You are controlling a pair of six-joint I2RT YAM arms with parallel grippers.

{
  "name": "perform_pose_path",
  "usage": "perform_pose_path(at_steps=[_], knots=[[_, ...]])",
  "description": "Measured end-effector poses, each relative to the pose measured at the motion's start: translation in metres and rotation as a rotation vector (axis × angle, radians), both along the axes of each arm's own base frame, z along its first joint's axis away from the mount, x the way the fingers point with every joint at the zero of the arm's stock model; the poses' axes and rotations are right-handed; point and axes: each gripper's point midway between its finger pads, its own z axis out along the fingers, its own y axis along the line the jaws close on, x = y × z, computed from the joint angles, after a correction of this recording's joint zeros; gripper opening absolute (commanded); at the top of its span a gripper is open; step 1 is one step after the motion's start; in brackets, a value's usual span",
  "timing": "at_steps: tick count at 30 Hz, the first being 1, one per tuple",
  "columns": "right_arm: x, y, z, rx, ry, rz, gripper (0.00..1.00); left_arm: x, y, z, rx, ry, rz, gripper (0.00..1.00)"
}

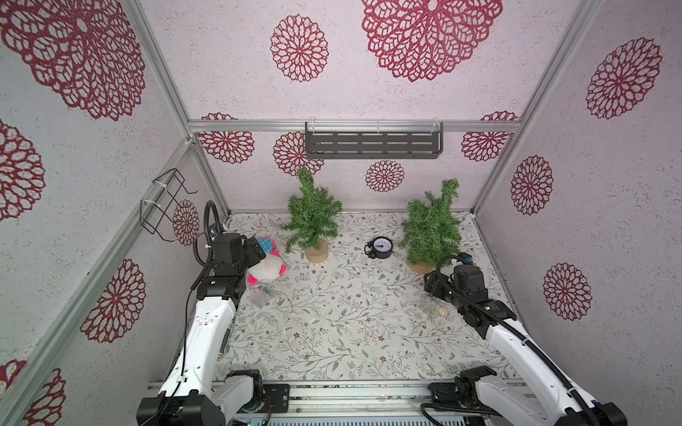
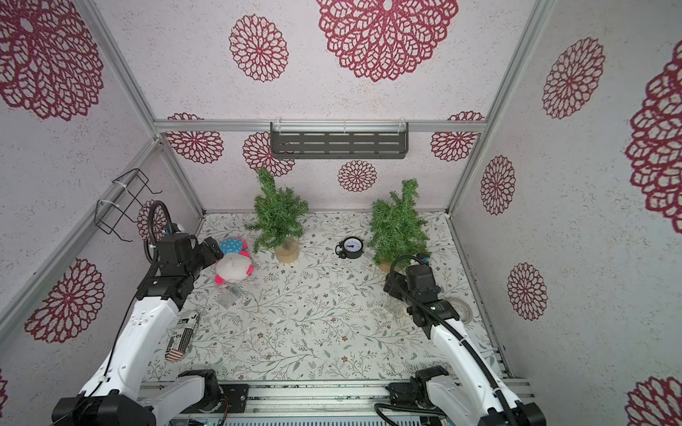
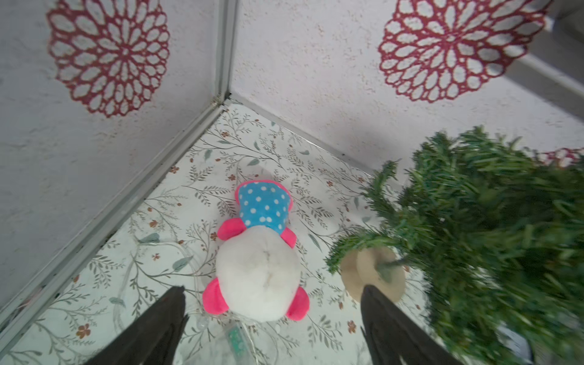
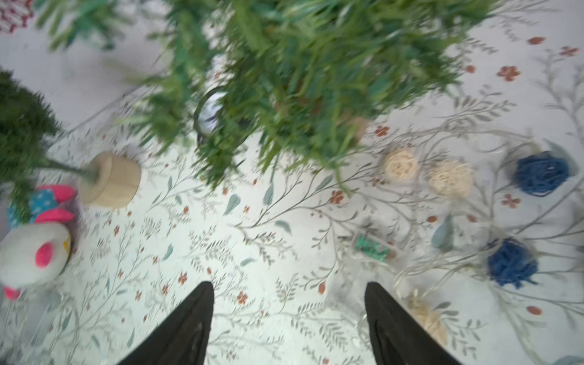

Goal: Wrap string light around the christmas tree
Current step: Move the christmas tree to the center of the board.

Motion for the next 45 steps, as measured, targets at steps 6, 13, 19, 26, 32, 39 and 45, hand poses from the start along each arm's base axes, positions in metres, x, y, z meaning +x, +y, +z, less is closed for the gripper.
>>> perform_pose_path(at_steps=[6,13,19,26,32,39,45], knots=[[-0.013,0.023,-0.012,-0.036,0.054,0.078,0.78,0.018,-0.033,0.064,-0.034,-0.069,-0.171,0.98],[0.008,0.076,-0.011,-0.065,0.044,0.197,0.78,0.062,-0.121,0.097,0.034,-0.101,-0.469,0.99],[0.027,0.107,-0.005,-0.046,-0.008,0.246,0.79,0.107,-0.146,0.086,0.092,-0.080,-0.570,0.99],[0.032,0.116,-0.001,-0.027,-0.040,0.256,0.78,0.134,-0.160,0.078,0.162,-0.082,-0.637,0.94],[0.036,0.119,-0.003,-0.026,-0.047,0.254,0.78,0.161,-0.173,0.091,0.201,-0.158,-0.692,0.76],[0.039,0.117,-0.014,-0.050,-0.028,0.242,0.78,0.175,-0.190,0.075,0.196,-0.185,-0.774,0.50],[0.042,0.119,-0.021,-0.062,-0.013,0.240,0.78,0.171,-0.201,0.078,0.154,-0.204,-0.819,0.07]])
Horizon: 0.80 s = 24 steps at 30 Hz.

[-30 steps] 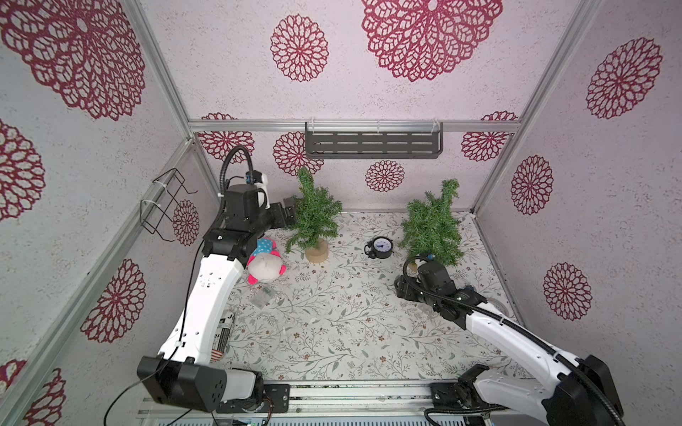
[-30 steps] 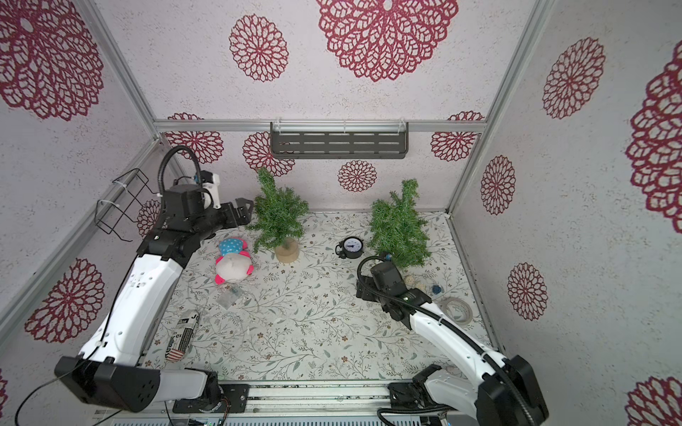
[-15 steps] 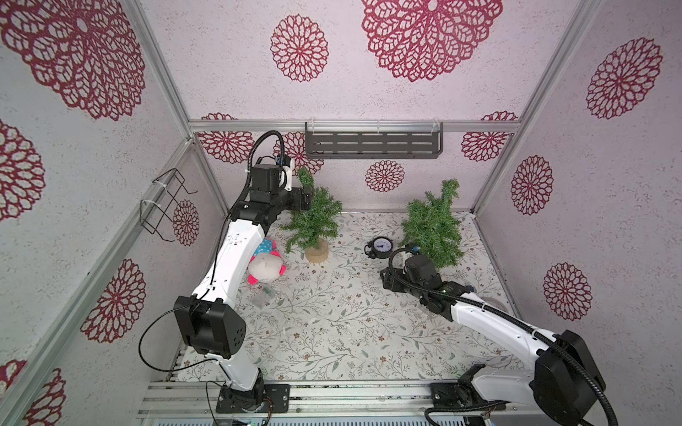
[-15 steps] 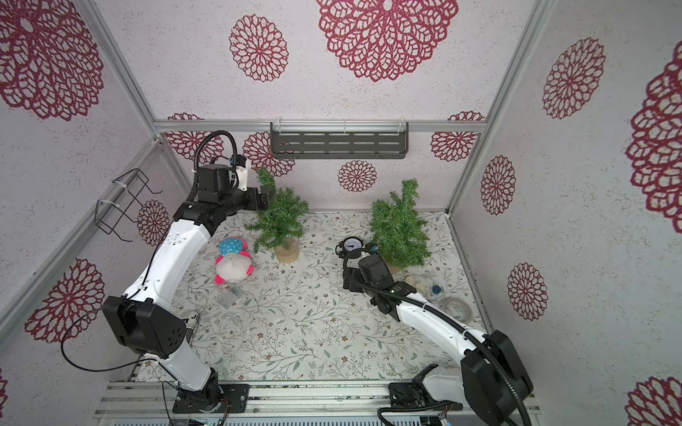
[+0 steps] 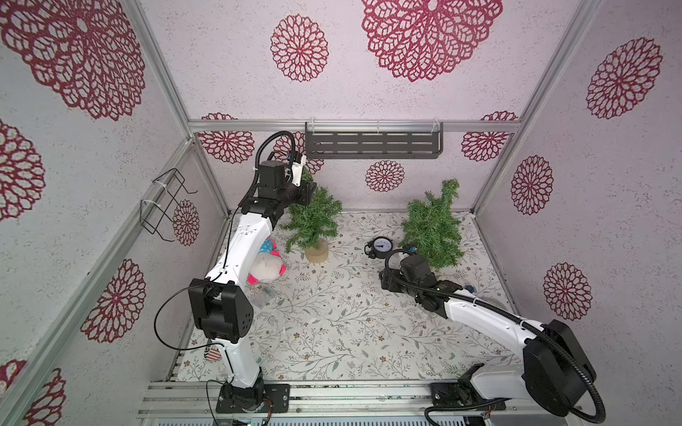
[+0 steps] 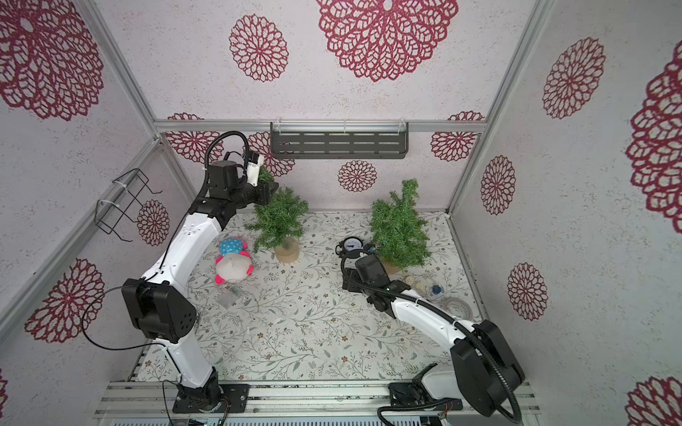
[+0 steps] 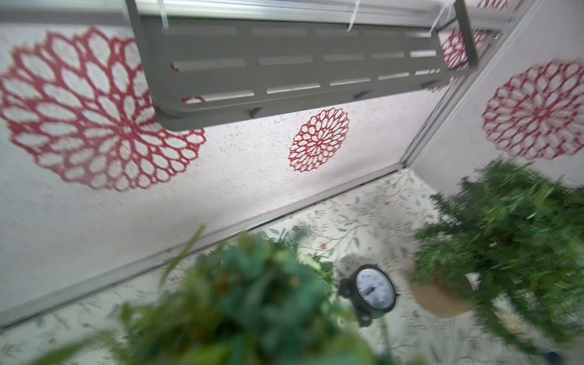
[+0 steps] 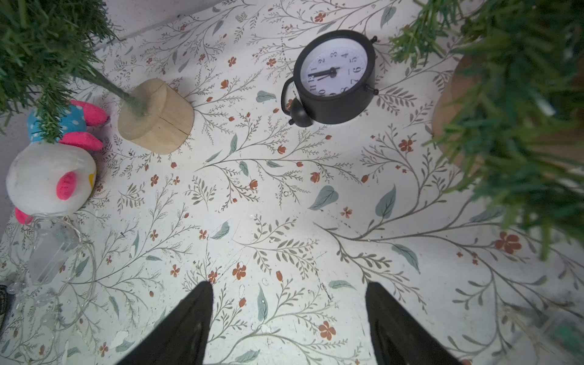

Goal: Wrap string light around the christmas tree
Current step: Move the christmas tree to the center of the board.

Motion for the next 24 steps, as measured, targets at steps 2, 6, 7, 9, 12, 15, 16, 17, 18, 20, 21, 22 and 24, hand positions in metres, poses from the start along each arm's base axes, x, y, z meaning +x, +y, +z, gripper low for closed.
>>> perform_pose_path(at_steps=[2,6,7,9,12,15,16,17,18,20,21,22,24], knots=[[0.001,0.001,0.001,0.001,-0.002,0.000,0.78,-0.004,-0.007,0.003,0.000,0.007,-0.018,0.00],[0.006,0.002,0.009,0.000,-0.025,-0.002,0.78,-0.014,-0.017,0.010,0.018,0.001,-0.033,0.00],[0.008,0.002,0.012,-0.001,-0.035,-0.005,0.78,-0.020,-0.022,0.009,0.021,0.004,-0.043,0.00],[0.011,0.002,0.016,-0.005,-0.050,-0.006,0.79,-0.034,-0.034,0.006,0.039,0.010,-0.063,0.00],[0.012,0.002,0.019,-0.014,-0.062,-0.004,0.79,-0.054,-0.056,0.007,0.057,0.021,-0.107,0.00],[0.013,0.000,0.019,-0.022,-0.065,-0.010,0.79,-0.070,-0.073,0.011,0.050,0.023,-0.144,0.00],[0.013,0.000,0.019,-0.024,-0.066,-0.011,0.79,-0.075,-0.076,0.011,0.044,0.024,-0.150,0.00],[0.013,0.000,0.019,-0.025,-0.067,-0.013,0.79,-0.082,-0.079,0.012,0.037,0.023,-0.158,0.00],[0.014,-0.001,0.019,-0.026,-0.067,-0.014,0.79,-0.089,-0.083,0.010,0.031,0.025,-0.167,0.00],[0.014,-0.001,0.019,-0.030,-0.069,-0.017,0.79,-0.101,-0.088,0.007,0.025,0.027,-0.179,0.00],[0.014,-0.002,0.019,-0.033,-0.071,-0.016,0.79,-0.107,-0.090,0.004,0.022,0.029,-0.185,0.00],[0.014,-0.002,0.019,-0.037,-0.073,-0.018,0.79,-0.112,-0.093,0.001,0.017,0.034,-0.193,0.00],[0.015,-0.003,0.019,-0.043,-0.077,-0.020,0.79,-0.120,-0.100,0.001,-0.004,0.017,-0.210,0.00]])
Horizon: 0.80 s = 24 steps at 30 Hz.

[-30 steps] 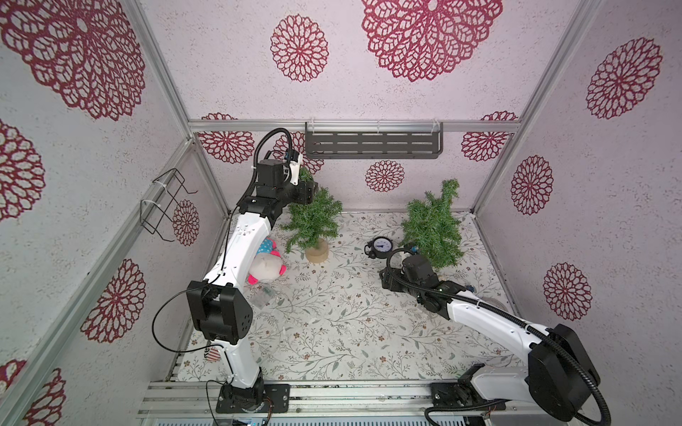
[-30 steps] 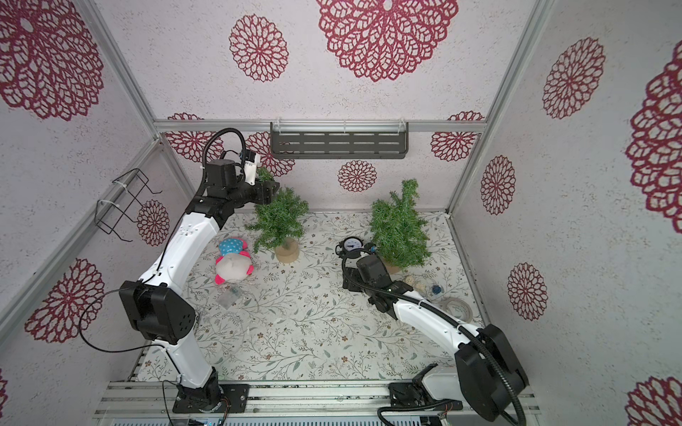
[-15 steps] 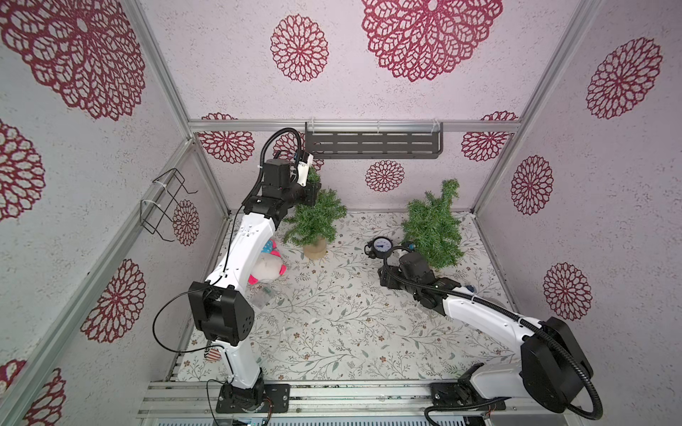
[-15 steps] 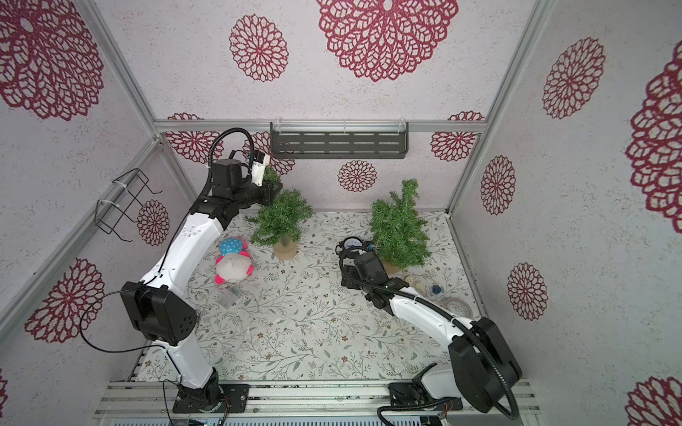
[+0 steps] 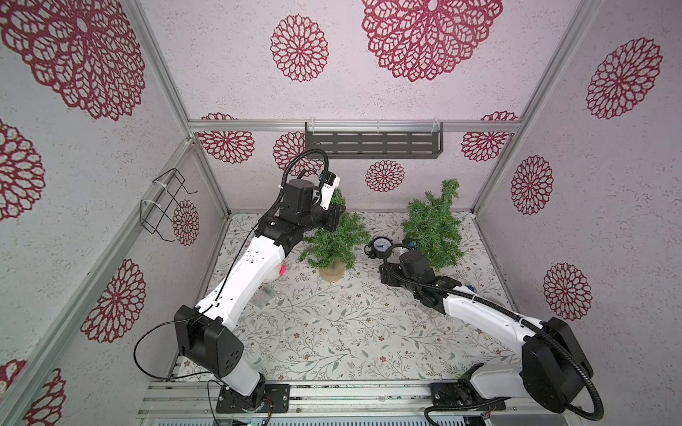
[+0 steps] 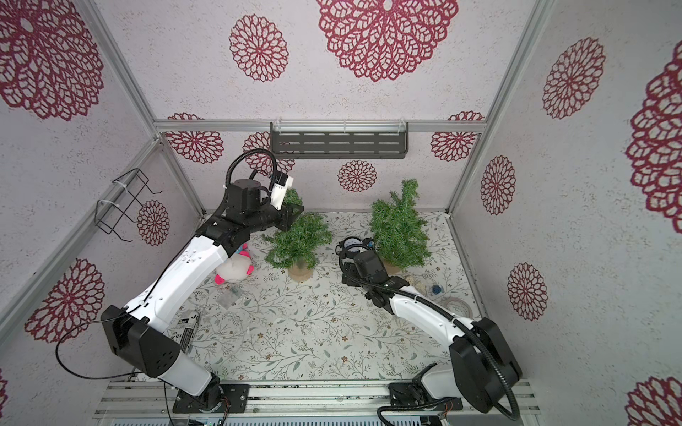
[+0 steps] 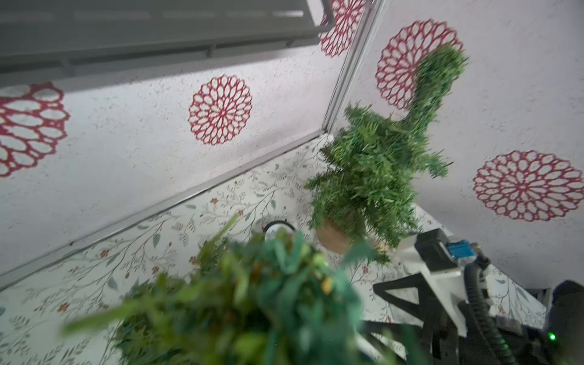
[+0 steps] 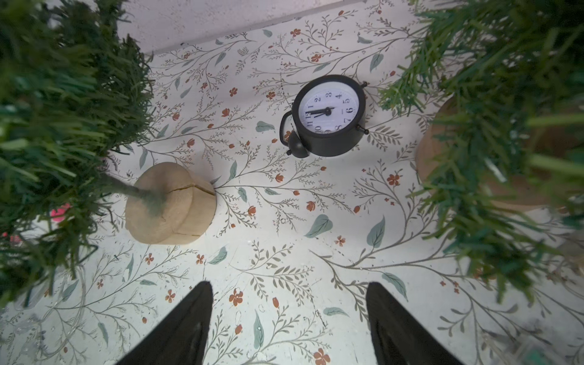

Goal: Wrap string light around the christmas tree
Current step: Move the christmas tree to the center of the board.

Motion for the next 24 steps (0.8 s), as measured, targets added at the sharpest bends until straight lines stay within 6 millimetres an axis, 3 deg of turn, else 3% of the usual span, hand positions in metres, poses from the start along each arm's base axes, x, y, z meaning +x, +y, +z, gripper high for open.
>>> perform_pose_path(at_steps=[1,4,9,12,18,24], knots=[[0.000,0.000,0.000,-0.003,-0.001,0.000,0.79,-0.003,-0.002,0.001,-0.010,-0.010,-0.006,0.01],[0.000,0.000,0.000,-0.005,-0.002,0.000,0.79,-0.010,-0.004,0.001,-0.049,-0.042,-0.014,0.20],[0.000,0.000,0.000,-0.007,-0.003,0.007,0.79,-0.013,0.001,-0.002,-0.073,-0.053,0.006,0.58],[0.000,0.002,0.000,-0.002,-0.002,0.014,0.78,-0.013,0.003,-0.004,-0.060,-0.051,0.010,0.71],[0.000,0.006,0.003,0.019,-0.008,0.029,0.78,-0.014,0.007,-0.001,-0.034,-0.045,0.010,0.91],[0.000,0.012,0.007,0.053,-0.012,0.044,0.78,-0.021,0.019,0.001,-0.021,-0.030,0.035,0.92]])
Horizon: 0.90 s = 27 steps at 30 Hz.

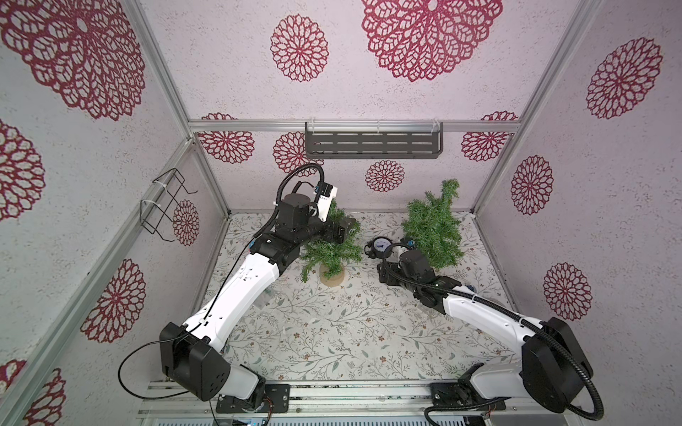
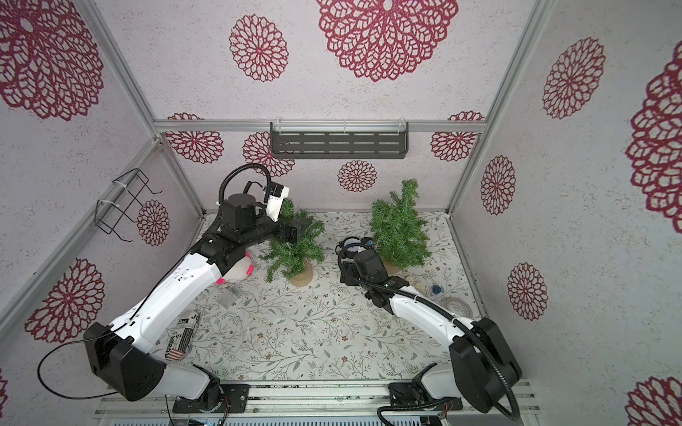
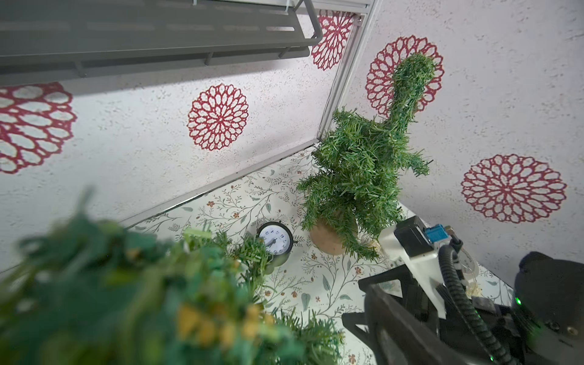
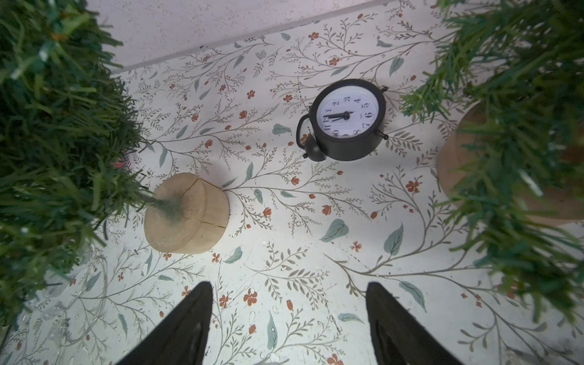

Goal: Wrap string light around the christmas tree
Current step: Move the christmas tree to the center of the board.

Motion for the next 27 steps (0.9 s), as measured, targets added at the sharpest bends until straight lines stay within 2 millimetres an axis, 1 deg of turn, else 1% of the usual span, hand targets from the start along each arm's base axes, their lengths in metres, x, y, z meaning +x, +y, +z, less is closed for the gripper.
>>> perform_pose_path(at_steps=[4,8,13,17,23,27], knots=[[-0.001,0.004,0.001,0.019,0.005,0.012,0.78,0.003,0.014,-0.002,0.009,0.031,0.036,0.88],[-0.001,0.006,0.000,0.029,0.008,0.018,0.77,0.007,0.026,-0.004,0.012,0.059,0.068,0.94],[0.000,0.011,0.000,0.049,0.009,0.026,0.77,0.006,0.031,-0.007,0.021,0.095,0.089,0.94],[-0.002,0.016,-0.004,0.045,0.019,0.036,0.77,0.006,0.036,0.004,0.022,0.078,0.113,0.95],[-0.002,0.018,-0.002,0.050,0.012,0.041,0.77,-0.003,0.046,0.015,0.015,0.065,0.131,0.96],[-0.002,0.019,-0.002,0.052,0.010,0.042,0.77,-0.008,0.049,0.021,0.006,0.060,0.124,0.95]])
